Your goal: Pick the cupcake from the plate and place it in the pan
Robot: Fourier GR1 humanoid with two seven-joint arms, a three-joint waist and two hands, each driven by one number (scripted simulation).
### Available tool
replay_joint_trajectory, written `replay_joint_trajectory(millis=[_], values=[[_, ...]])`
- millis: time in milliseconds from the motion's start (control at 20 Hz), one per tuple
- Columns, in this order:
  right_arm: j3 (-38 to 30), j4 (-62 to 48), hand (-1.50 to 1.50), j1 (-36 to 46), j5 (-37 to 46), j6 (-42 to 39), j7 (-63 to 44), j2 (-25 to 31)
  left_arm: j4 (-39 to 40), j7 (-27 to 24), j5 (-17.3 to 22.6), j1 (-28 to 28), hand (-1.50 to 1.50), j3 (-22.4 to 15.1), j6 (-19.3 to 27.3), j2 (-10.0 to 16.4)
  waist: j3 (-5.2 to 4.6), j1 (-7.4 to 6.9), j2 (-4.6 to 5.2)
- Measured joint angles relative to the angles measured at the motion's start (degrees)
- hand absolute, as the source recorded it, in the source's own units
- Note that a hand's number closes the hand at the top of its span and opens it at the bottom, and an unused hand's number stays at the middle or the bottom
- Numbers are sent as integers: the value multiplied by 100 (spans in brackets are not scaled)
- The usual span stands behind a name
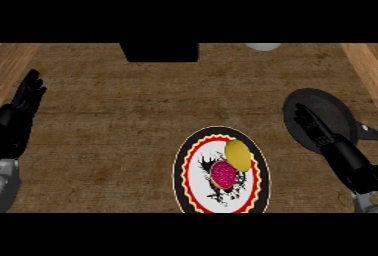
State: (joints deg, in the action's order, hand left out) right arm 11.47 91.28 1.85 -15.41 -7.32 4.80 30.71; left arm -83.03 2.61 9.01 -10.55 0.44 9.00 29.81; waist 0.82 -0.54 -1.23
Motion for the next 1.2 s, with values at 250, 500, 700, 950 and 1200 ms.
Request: replay_joint_trajectory(millis=[250,500,700,950,1200], values=[[905,454,150,934,745,-303,52,-199,-103,228,360,-82,0,-419,-331,-535,-72,-187,98],[1465,788,-150,2080,2303,-160,467,-43,-45,469,796,43,0,-969,-680,-1237,-123,-304,87],[1924,346,-150,2441,3133,379,1274,-658,-102,601,965,189,0,-1215,-753,-1593,-94,-234,136],[2715,178,-150,2919,4197,126,1066,-714,-138,593,976,373,0,-1288,-740,-1736,-94,-94,104],[3589,286,-150,3479,5534,-662,27,-308,-169,666,1003,461,0,-1285,-715,-1755,-112,-9,30]])
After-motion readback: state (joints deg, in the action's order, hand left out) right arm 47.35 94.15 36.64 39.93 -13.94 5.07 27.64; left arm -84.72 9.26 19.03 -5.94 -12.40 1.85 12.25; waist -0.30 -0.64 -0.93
